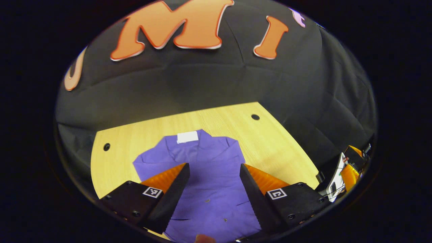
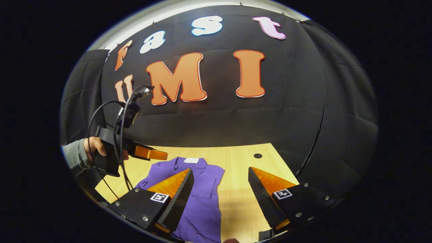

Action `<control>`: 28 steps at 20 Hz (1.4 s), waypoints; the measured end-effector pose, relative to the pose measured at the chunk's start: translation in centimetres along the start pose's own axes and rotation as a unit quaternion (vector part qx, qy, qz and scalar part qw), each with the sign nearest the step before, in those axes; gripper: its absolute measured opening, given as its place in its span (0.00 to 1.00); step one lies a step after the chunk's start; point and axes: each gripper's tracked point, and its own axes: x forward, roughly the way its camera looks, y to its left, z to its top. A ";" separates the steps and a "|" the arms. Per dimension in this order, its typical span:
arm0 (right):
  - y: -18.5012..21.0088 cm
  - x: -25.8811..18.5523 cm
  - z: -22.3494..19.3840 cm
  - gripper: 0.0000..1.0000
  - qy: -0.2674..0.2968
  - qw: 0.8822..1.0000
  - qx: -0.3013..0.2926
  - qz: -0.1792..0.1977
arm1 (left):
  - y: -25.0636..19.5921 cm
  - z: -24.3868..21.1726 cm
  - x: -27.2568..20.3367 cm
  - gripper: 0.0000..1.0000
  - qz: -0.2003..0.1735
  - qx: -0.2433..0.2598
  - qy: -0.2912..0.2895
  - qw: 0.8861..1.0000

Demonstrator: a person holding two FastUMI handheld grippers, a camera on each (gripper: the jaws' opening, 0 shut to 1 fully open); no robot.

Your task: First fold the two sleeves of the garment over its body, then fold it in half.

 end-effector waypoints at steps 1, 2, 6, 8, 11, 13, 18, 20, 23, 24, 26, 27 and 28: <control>0.4 0.3 0.3 0.96 -0.004 1.000 -0.002 0.004 | 1.0 0.3 -1.4 0.97 0.018 0.003 -0.025 1.000; 0.9 0.5 0.4 0.96 -0.010 1.000 -0.004 0.008 | 2.0 0.5 -2.6 0.97 0.038 0.006 -0.051 0.998; 2.7 1.0 1.1 0.96 -0.033 0.999 -0.016 0.028 | 4.1 0.5 -7.2 0.97 0.097 -0.010 -0.141 0.985; 3.8 1.1 1.4 0.96 -0.043 0.998 -0.021 0.044 | 4.9 0.1 -10.5 0.97 0.130 -0.028 -0.184 0.974; 5.2 1.1 1.8 0.96 -0.063 0.995 -0.026 0.068 | 5.8 -0.3 -15.3 0.96 0.165 -0.037 -0.244 0.955; 6.6 1.1 1.4 0.96 -0.065 0.994 -0.017 0.088 | 6.3 -0.3 -18.4 0.96 0.179 -0.035 -0.288 0.940; 8.5 1.4 -0.6 0.96 -0.043 0.994 -0.014 0.097 | 5.1 -3.6 -20.8 0.92 0.201 -0.012 -0.326 0.924; 8.9 1.6 -2.1 0.96 -0.018 0.994 -0.009 0.103 | 5.5 -5.9 -20.2 0.95 0.204 -0.016 -0.296 0.933; 8.2 2.1 -5.3 0.96 0.034 0.995 -0.017 0.093 | 7.5 -9.6 -19.0 0.94 0.217 -0.019 -0.241 0.946; 7.9 2.1 -6.4 0.96 0.050 0.995 -0.019 0.088 | 8.2 -10.8 -18.8 0.95 0.227 -0.018 -0.224 0.948; 7.5 1.7 -8.6 0.96 0.083 0.993 -0.021 0.081 | 9.2 -12.9 -18.4 0.96 0.230 -0.023 -0.198 0.953; 7.2 1.5 -9.9 0.96 0.100 0.992 -0.021 0.077 | 9.2 -14.0 -17.9 0.96 0.221 -0.026 -0.185 0.957; 7.1 1.1 -10.9 0.96 0.117 0.990 -0.021 0.073 | 9.5 -15.3 -17.4 0.96 0.219 -0.029 -0.164 0.961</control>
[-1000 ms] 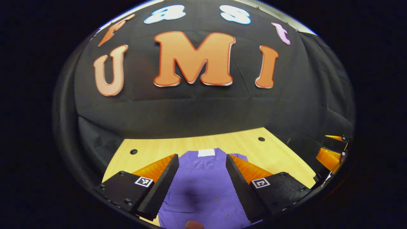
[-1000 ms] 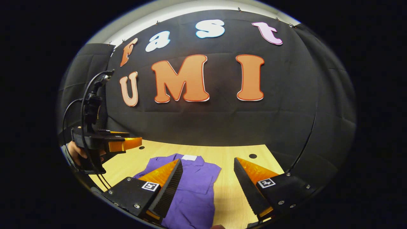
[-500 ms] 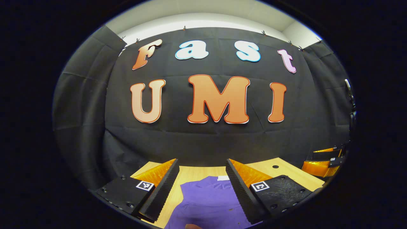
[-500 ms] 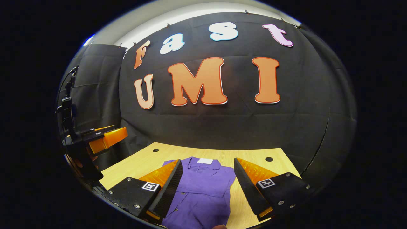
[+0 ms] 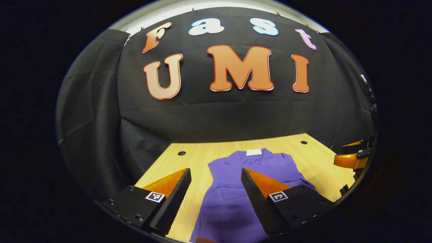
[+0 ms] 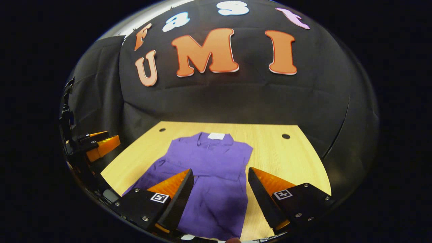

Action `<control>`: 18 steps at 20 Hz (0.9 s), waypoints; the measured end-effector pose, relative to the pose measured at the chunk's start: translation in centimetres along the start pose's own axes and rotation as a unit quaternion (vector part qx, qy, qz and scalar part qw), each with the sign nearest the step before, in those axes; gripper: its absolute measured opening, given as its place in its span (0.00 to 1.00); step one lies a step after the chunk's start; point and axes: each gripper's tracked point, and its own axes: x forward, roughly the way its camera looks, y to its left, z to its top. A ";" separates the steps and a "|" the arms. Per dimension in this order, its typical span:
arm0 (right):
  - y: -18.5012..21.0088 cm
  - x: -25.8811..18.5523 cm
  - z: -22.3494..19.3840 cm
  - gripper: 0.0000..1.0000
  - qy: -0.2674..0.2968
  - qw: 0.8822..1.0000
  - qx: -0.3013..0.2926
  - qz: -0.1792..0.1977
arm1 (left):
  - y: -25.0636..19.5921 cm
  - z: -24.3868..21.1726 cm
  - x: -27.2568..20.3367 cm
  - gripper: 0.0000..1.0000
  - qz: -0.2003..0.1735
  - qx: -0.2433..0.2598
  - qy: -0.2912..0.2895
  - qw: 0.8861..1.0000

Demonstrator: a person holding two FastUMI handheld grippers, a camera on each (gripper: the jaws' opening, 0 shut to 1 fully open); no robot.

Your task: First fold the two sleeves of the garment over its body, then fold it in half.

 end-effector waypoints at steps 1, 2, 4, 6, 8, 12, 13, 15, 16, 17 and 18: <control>0.0 0.0 -1.1 0.97 0.017 1.000 0.004 -0.001 | 0.2 -1.7 0.2 0.96 -0.005 0.004 0.027 1.000; 0.1 -0.1 -2.4 0.96 0.038 0.999 0.011 -0.001 | 0.4 -3.4 0.2 0.96 -0.006 0.005 0.055 0.998; -0.1 0.4 -5.2 0.97 0.076 0.997 0.031 -0.004 | 0.9 -6.7 0.1 0.96 -0.012 0.006 0.108 0.994; -0.1 0.4 -8.2 0.97 0.123 0.991 0.045 -0.004 | 1.2 -10.3 0.1 0.96 -0.022 0.001 0.168 0.986; 0.4 -0.1 -10.9 0.97 0.162 0.986 0.045 -0.001 | 1.6 -13.9 -0.9 0.97 -0.036 -0.009 0.236 0.971; 0.9 -0.4 -14.9 0.97 0.214 0.975 0.063 0.005 | 1.9 -19.4 -1.9 0.98 -0.055 -0.030 0.328 0.942; 0.9 -0.3 -15.5 0.97 0.223 0.972 0.078 0.005 | 1.8 -20.4 -1.6 0.98 -0.063 -0.032 0.338 0.939; 0.8 -0.3 -16.8 0.97 0.242 0.966 0.095 0.002 | 1.9 -22.8 -1.3 0.99 -0.069 -0.036 0.368 0.926; 0.5 -0.3 -17.3 0.97 0.253 0.963 0.096 -0.003 | 2.0 -23.4 -1.1 0.99 -0.071 -0.042 0.382 0.920; 0.6 -0.5 -17.9 0.97 0.266 0.959 0.098 -0.005 | 1.9 -24.1 -1.0 0.99 -0.074 -0.048 0.397 0.913; 0.6 -0.8 -18.5 0.97 0.278 0.955 0.105 -0.006 | 2.0 -24.9 -1.2 0.99 -0.078 -0.054 0.415 0.905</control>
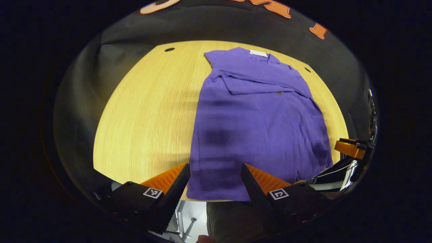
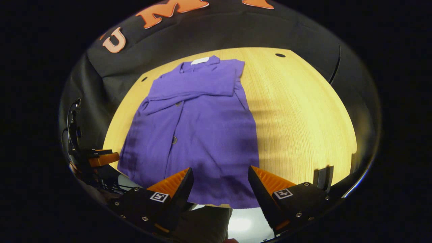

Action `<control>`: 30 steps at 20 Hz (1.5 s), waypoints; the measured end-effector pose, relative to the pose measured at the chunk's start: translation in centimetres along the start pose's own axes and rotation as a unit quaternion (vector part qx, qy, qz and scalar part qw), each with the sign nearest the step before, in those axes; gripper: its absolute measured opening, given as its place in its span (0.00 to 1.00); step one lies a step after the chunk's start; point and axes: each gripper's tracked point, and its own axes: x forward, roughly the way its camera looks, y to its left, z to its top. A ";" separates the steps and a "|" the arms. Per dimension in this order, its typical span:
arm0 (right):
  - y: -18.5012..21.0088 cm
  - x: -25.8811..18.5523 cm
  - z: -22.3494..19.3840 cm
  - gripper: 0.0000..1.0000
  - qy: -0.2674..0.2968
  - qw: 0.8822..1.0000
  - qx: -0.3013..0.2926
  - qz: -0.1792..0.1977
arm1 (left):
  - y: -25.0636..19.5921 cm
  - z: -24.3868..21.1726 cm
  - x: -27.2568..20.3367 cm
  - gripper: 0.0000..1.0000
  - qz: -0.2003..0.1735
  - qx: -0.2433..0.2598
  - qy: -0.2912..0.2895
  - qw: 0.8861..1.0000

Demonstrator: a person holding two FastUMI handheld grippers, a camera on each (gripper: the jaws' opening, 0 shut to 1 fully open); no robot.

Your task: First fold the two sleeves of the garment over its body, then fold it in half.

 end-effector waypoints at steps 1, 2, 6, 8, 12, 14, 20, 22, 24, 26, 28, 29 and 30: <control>-0.3 0.2 -0.6 0.97 0.009 1.000 0.007 0.000 | 0.1 -0.6 0.6 1.00 -0.005 -0.003 0.010 1.000; -0.6 0.4 -1.0 0.97 0.017 1.000 0.011 -0.002 | 0.2 -1.4 0.9 0.99 -0.008 -0.005 0.025 1.000; -1.6 1.1 -2.7 0.97 0.051 0.998 0.017 -0.017 | 1.8 -3.0 1.9 0.99 0.016 -0.002 0.053 0.998; -2.1 1.6 -3.2 0.97 0.063 0.998 0.008 -0.028 | 1.7 -3.0 2.3 0.99 0.013 0.005 0.064 0.998; -3.2 2.2 -3.6 0.97 0.073 0.996 0.020 -0.051 | 1.9 -4.4 2.7 0.98 0.013 0.022 0.085 0.996; -3.0 2.6 -4.2 0.96 0.089 0.995 0.023 -0.048 | 2.2 -4.9 3.1 0.99 0.020 0.038 0.099 0.994; -3.8 2.8 -6.1 0.96 0.141 0.985 -0.051 -0.083 | 2.2 -4.8 3.4 0.98 0.035 0.060 0.122 0.990; -3.6 2.9 -6.3 0.96 0.146 0.983 -0.072 -0.089 | 2.5 -4.6 3.3 0.98 0.035 0.055 0.133 0.989; -3.4 3.0 -6.4 0.91 0.152 0.982 -0.067 -0.092 | 2.4 -4.8 3.4 0.97 0.038 0.050 0.140 0.988; -3.4 2.9 -6.5 0.80 0.160 0.981 -0.063 -0.091 | 1.9 -4.7 3.5 0.91 0.040 0.041 0.149 0.987; -3.2 2.9 -6.6 0.61 0.176 0.978 -0.068 -0.083 | 1.2 -4.9 3.7 0.78 0.039 0.033 0.162 0.985; -3.1 2.8 -6.7 0.49 0.180 0.978 -0.061 -0.079 | 0.8 -5.1 3.7 0.65 0.038 0.035 0.168 0.984; -3.0 2.7 -6.8 0.42 0.185 0.978 -0.053 -0.076 | 0.4 -5.0 3.7 0.60 0.032 0.042 0.169 0.984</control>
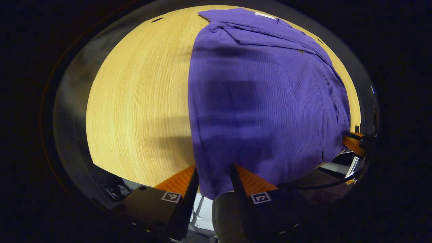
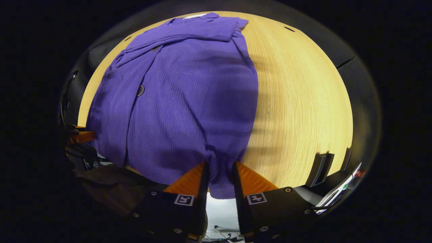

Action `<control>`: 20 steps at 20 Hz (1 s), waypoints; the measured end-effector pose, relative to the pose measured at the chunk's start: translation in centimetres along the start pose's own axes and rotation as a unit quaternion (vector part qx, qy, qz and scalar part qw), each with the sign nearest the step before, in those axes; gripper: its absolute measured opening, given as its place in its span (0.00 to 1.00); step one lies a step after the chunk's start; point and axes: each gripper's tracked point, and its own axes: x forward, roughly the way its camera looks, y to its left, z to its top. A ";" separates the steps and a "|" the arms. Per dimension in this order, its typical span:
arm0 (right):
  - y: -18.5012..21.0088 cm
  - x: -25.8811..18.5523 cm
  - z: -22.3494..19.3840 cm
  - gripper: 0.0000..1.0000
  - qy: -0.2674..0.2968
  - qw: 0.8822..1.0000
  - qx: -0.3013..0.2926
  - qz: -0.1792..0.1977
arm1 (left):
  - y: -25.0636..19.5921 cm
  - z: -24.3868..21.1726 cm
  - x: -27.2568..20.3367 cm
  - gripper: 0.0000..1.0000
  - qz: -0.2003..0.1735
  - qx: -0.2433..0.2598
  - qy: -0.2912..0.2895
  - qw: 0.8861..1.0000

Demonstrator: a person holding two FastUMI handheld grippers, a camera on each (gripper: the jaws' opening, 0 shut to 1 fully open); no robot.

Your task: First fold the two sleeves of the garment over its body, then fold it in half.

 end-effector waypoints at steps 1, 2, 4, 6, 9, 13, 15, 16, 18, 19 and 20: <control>0.0 0.2 0.2 0.30 0.000 1.000 0.015 0.006 | -0.3 0.1 0.0 0.47 -0.004 -0.002 -0.001 1.000; 0.0 0.2 0.6 0.23 -0.001 0.999 0.036 0.014 | -0.7 0.1 0.2 0.33 -0.012 0.003 0.001 1.000; 0.4 0.1 0.8 0.10 0.000 0.997 0.069 0.039 | -0.7 0.3 0.0 0.14 -0.025 0.005 0.004 1.000; 1.0 0.0 0.9 0.06 0.002 0.991 0.108 0.075 | -0.6 0.2 -0.1 0.13 -0.050 -0.024 0.014 0.998; 1.8 -2.0 1.6 0.05 -0.008 0.985 0.133 0.112 | -0.6 0.8 -0.5 0.06 -0.086 -0.069 0.027 0.994; 2.1 -5.2 3.5 0.04 -0.039 0.982 0.134 0.128 | -1.0 2.3 -3.6 0.06 -0.105 -0.050 0.002 0.993; 2.7 -6.6 4.6 0.04 -0.051 0.979 0.141 0.139 | -1.3 3.6 -5.3 0.06 -0.115 -0.029 -0.017 0.993; 2.8 -7.2 5.1 0.04 -0.058 0.979 0.139 0.141 | -1.3 4.3 -6.1 0.06 -0.118 -0.022 -0.026 0.992; 3.2 -8.2 5.9 0.04 -0.067 0.979 0.134 0.140 | -1.4 6.0 -7.4 0.06 -0.121 -0.004 -0.043 0.992; 3.4 -8.6 6.5 0.04 -0.070 0.978 0.134 0.141 | -1.5 6.9 -8.3 0.06 -0.124 0.005 -0.051 0.991; 3.7 -9.1 7.0 0.04 -0.075 0.977 0.136 0.144 | -1.6 7.7 -9.0 0.06 -0.129 0.012 -0.060 0.990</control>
